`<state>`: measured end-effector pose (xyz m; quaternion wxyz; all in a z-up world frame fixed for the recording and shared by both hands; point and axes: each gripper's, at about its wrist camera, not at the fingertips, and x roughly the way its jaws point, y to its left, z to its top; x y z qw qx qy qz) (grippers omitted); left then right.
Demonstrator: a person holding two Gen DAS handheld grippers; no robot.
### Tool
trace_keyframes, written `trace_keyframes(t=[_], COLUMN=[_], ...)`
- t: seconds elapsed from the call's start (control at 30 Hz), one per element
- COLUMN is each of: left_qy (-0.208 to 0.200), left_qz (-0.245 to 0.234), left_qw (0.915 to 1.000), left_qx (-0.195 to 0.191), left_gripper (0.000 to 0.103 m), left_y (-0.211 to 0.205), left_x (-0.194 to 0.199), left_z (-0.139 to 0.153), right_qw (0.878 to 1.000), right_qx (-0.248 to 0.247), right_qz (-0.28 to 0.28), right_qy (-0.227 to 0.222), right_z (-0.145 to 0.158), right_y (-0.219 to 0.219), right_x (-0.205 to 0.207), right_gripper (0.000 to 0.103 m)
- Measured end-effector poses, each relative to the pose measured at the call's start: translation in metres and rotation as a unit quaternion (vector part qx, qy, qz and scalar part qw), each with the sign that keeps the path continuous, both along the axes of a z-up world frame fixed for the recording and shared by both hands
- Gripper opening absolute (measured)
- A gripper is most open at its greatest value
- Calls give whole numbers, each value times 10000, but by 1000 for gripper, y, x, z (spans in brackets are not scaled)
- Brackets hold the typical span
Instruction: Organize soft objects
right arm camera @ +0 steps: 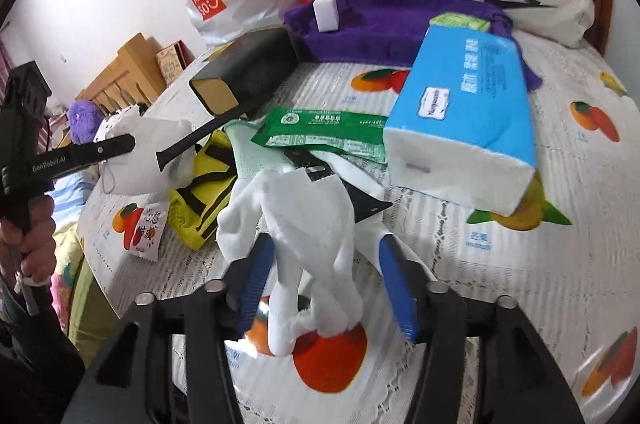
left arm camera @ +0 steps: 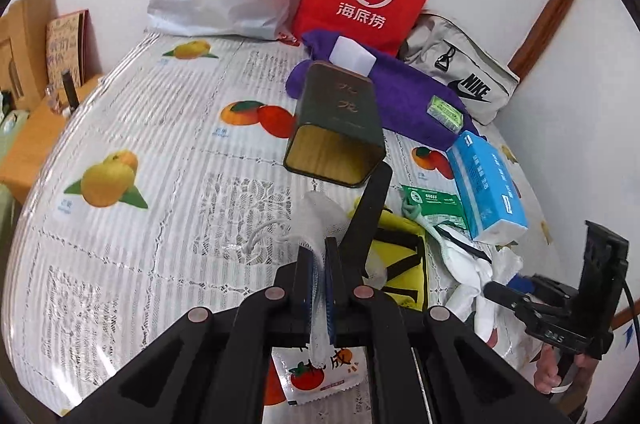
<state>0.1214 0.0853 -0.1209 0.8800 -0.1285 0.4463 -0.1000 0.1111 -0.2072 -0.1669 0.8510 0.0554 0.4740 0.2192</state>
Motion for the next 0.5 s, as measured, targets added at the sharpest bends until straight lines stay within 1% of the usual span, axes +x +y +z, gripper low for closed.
trace_keyframes(t=[0.03, 0.07, 0.27, 0.3, 0.4, 0.5], left_qy=[-1, -27, -183, -187, -123, -132], left_qz=[19, 24, -14, -20, 46, 162], left_qw=[10000, 10000, 9998, 9998, 9997, 9997], left_qx=[-9, -14, 7, 23, 187, 81], left_gripper=[6, 6, 6, 6, 6, 6], left_y=[1, 3, 4, 3, 3, 12], left_x=[0, 0, -2, -2, -2, -6], left_z=[0, 2, 11, 11, 9, 10], right_qw=[9999, 9997, 9998, 9997, 9998, 9999], right_qx=[45, 127, 190, 226, 213, 140], right_qz=[62, 120, 11, 17, 11, -62], right_qy=[87, 165, -27, -51, -44, 18], right_z=[-2, -3, 10, 13, 15, 11], right_y=[1, 1, -8, -11, -17, -24], right_x=[2, 4, -7, -9, -14, -16], right_gripper=[13, 13, 13, 16, 16, 14])
